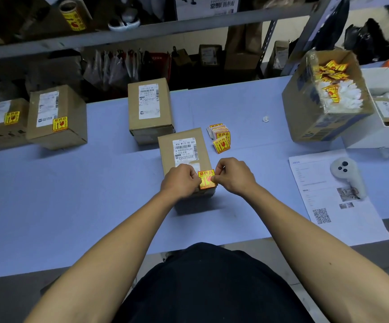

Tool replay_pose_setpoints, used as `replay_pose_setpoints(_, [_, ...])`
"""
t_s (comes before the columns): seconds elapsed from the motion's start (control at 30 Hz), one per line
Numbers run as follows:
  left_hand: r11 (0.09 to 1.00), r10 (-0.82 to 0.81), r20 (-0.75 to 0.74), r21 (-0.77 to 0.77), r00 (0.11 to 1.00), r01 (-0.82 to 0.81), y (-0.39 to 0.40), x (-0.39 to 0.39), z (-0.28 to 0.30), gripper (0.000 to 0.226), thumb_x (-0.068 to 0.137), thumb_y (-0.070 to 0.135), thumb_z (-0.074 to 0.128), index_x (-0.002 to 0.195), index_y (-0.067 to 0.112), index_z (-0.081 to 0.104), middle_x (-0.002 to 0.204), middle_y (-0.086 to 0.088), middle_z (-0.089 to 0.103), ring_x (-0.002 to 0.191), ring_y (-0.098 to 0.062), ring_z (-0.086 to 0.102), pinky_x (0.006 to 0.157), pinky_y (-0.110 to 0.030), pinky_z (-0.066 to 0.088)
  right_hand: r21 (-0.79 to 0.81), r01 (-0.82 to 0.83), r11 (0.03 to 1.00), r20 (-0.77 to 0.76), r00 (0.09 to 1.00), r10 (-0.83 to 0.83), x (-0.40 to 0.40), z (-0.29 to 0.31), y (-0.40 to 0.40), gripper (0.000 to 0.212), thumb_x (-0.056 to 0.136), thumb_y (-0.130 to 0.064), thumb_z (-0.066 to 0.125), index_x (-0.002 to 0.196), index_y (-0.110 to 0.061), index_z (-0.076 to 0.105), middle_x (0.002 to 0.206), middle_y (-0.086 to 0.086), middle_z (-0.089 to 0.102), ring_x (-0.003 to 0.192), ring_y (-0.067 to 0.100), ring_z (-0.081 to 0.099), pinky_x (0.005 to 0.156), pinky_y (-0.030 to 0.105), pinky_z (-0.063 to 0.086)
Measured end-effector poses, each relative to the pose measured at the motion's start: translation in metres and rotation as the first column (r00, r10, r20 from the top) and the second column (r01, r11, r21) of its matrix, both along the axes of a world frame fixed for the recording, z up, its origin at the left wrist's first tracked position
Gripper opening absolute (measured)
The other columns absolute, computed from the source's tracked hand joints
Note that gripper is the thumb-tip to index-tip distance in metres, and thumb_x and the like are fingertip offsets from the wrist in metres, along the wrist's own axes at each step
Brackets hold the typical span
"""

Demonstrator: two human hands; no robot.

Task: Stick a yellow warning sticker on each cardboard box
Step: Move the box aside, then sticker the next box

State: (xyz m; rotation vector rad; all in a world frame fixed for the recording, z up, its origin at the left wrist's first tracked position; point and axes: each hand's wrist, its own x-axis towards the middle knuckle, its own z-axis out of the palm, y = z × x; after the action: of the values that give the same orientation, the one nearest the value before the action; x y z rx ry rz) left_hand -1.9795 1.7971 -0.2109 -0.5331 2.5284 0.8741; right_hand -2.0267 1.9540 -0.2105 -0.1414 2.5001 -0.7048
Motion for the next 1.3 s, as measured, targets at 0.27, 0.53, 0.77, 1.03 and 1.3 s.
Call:
replay_pose_setpoints(0.27, [0.999, -0.009, -0.028, -0.034, 1.0, 0.008, 0.003, 0.004, 0.0, 0.015, 0.08, 0.023, 0.058, 0.067, 0.017, 0.062, 0.072, -0.004, 0.067, 0.072, -0.025, 0.06, 0.057, -0.03, 0.045, 0.001, -0.012, 1.0, -0.038, 0.999, 0.012, 0.003, -0.001, 0.0, 0.016, 0.082, -0.029, 0.075, 0.079, -0.026, 0.06, 0.084, -0.005, 0.067, 0.08, 0.016, 0.06, 0.057, 0.026, 0.038])
replay_pose_setpoints(0.53, [0.994, 0.04, -0.037, -0.1, 0.999, -0.043, 0.006, 0.005, -0.004, 0.016, 0.077, 0.033, 0.062, 0.073, 0.018, 0.062, 0.076, -0.003, 0.066, 0.075, -0.026, 0.061, 0.057, -0.028, 0.045, -0.012, 0.0, 1.0, -0.014, 1.0, 0.0, 0.001, -0.009, 0.003, 0.021, 0.082, -0.036, 0.076, 0.079, -0.024, 0.06, 0.083, -0.005, 0.065, 0.081, 0.016, 0.06, 0.061, 0.027, 0.042])
replay_pose_setpoints(0.77, [0.968, 0.016, -0.172, -0.243, 0.985, -0.059, -0.002, 0.01, -0.001, 0.018, 0.077, 0.04, 0.065, 0.083, 0.025, 0.057, 0.096, 0.002, 0.063, 0.097, -0.025, 0.053, 0.065, -0.031, 0.041, -0.118, 0.065, 0.991, 0.068, 0.996, -0.058, -0.003, -0.019, 0.005, 0.023, 0.082, -0.043, 0.071, 0.09, -0.025, 0.058, 0.09, 0.0, 0.067, 0.087, 0.021, 0.063, 0.071, 0.034, 0.052])
replay_pose_setpoints(1.03, [0.975, 0.016, -0.194, -0.213, 0.981, -0.058, -0.003, 0.011, -0.015, 0.074, 0.078, 0.056, 0.067, 0.14, 0.023, 0.044, 0.149, -0.007, 0.029, 0.142, -0.028, 0.016, 0.11, -0.053, 0.03, -0.243, 0.135, 0.96, 0.162, 0.982, -0.097, -0.003, -0.024, 0.002, 0.026, 0.087, -0.04, 0.069, 0.098, -0.018, 0.063, 0.087, 0.007, 0.071, 0.077, 0.025, 0.07, 0.076, 0.046, 0.059])
replay_pose_setpoints(1.3, [0.985, -0.032, -0.15, -0.174, 0.988, 0.006, -0.008, 0.02, -0.016, 0.094, 0.076, 0.064, 0.068, 0.152, 0.025, 0.027, 0.16, -0.006, 0.012, 0.15, -0.027, -0.005, 0.119, -0.047, 0.019, -0.377, 0.161, 0.912, 0.275, 0.96, -0.056, 0.008, -0.024, 0.015, 0.042, 0.077, -0.031, 0.082, 0.111, -0.021, 0.058, 0.094, -0.003, 0.065, 0.088, 0.015, 0.064, 0.076, 0.036, 0.058])
